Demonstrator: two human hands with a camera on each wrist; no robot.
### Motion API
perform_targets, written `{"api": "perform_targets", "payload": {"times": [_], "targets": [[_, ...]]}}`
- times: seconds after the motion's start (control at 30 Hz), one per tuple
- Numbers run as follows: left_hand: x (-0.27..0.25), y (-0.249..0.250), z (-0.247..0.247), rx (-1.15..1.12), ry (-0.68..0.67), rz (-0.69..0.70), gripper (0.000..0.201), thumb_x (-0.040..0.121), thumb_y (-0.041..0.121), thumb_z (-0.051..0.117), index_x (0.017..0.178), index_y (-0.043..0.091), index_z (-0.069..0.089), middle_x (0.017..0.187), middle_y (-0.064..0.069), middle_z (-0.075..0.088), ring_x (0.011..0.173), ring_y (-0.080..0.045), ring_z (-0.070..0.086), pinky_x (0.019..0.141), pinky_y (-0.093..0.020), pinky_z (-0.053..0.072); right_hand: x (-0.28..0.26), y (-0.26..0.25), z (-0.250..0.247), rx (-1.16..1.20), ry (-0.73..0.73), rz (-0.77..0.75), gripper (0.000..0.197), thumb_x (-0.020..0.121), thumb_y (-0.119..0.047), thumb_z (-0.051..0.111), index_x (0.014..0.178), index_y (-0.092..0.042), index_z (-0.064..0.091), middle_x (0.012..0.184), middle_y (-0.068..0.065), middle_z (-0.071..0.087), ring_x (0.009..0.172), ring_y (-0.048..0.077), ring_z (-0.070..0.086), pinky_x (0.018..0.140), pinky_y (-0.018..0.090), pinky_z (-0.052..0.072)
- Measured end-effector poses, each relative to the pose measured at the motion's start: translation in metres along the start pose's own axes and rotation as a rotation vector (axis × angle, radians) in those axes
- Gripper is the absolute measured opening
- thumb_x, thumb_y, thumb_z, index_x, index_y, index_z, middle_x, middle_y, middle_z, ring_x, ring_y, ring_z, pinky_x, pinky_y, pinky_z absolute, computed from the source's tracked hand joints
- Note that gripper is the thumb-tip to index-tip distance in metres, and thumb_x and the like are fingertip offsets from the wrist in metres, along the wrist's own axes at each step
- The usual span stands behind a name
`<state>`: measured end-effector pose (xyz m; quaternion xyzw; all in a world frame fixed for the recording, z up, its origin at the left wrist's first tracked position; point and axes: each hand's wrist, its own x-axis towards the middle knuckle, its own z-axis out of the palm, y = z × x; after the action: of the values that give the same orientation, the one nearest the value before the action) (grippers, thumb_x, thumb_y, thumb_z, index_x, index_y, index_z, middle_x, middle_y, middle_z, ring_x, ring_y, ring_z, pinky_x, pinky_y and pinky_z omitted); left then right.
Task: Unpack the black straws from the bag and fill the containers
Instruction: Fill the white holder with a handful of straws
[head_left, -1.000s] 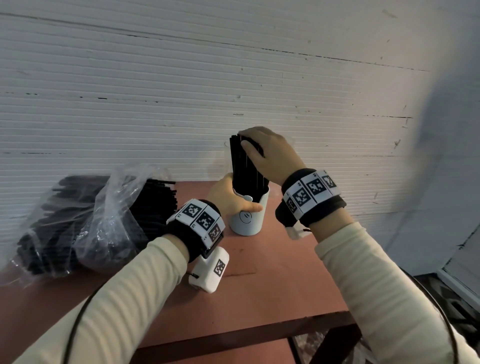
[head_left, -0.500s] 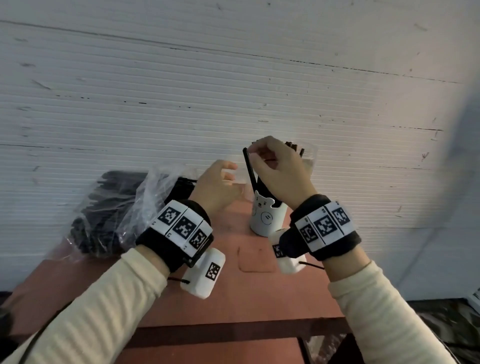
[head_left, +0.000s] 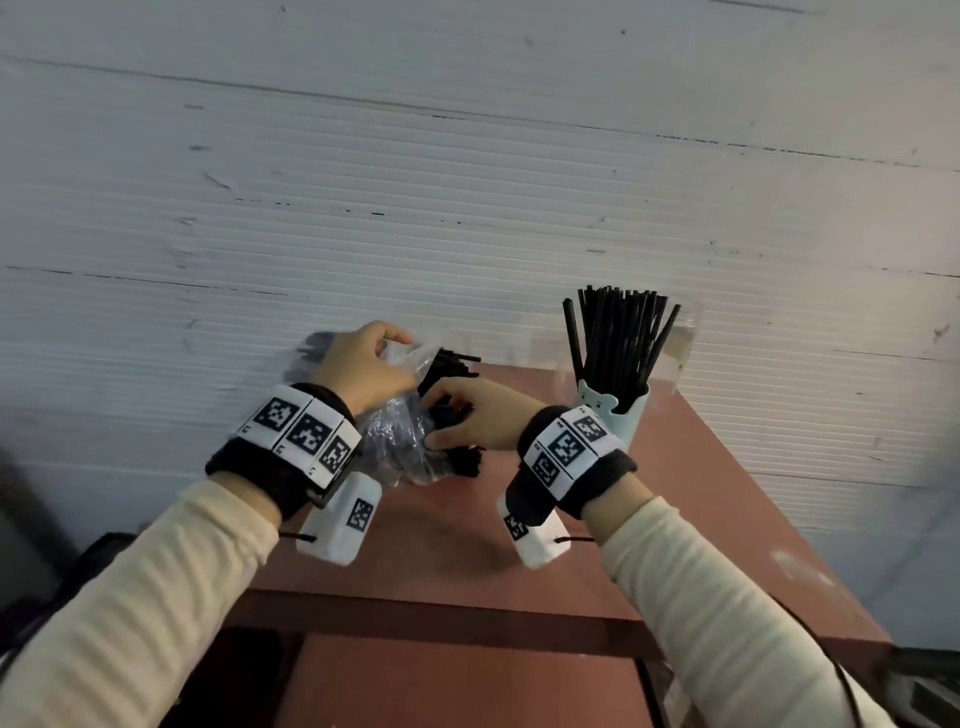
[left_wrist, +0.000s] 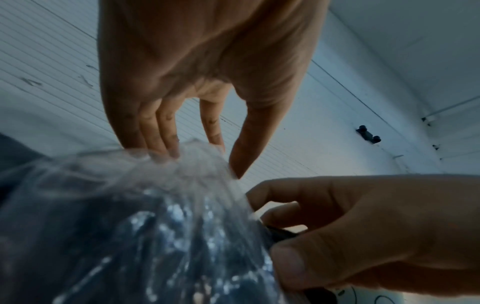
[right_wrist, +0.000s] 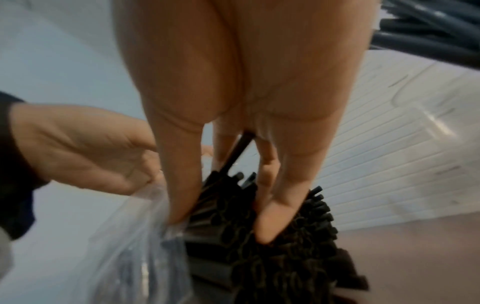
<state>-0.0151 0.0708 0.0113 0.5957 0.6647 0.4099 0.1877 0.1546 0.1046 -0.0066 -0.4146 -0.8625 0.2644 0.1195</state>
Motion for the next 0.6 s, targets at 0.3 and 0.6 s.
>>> {"api": "perform_targets", "payload": {"times": [0.3,0.6], "targets": [[0.009,-0.016,-0.003,0.032,-0.12,-0.038,0.056,0.082,0.003,0.069,0.132,0.025,0.054,0.105,0.003,0.05,0.077,-0.006,0.049,0.069,-0.026,0.049,-0.009,0.024,-0.019,0.294,0.062,-0.018,0.031,0.082,-0.011,0.075,0.109,-0.017,0.062,0.108,0.019,0.064,0.089,0.023,0.063,0.087,0.045,0.056],[0.013,-0.012,0.002,0.036,-0.122,-0.026,0.059,0.082,0.006,0.069,0.135,0.026,0.052,0.134,-0.008,0.05,0.096,-0.011,0.049,0.068,-0.023,0.043,-0.007,0.028,-0.011,0.475,0.189,-0.013,0.025,0.087,-0.007,0.069,0.11,-0.018,0.069,0.118,0.016,0.066,0.103,0.022,0.066,0.088,0.03,0.056]]}}
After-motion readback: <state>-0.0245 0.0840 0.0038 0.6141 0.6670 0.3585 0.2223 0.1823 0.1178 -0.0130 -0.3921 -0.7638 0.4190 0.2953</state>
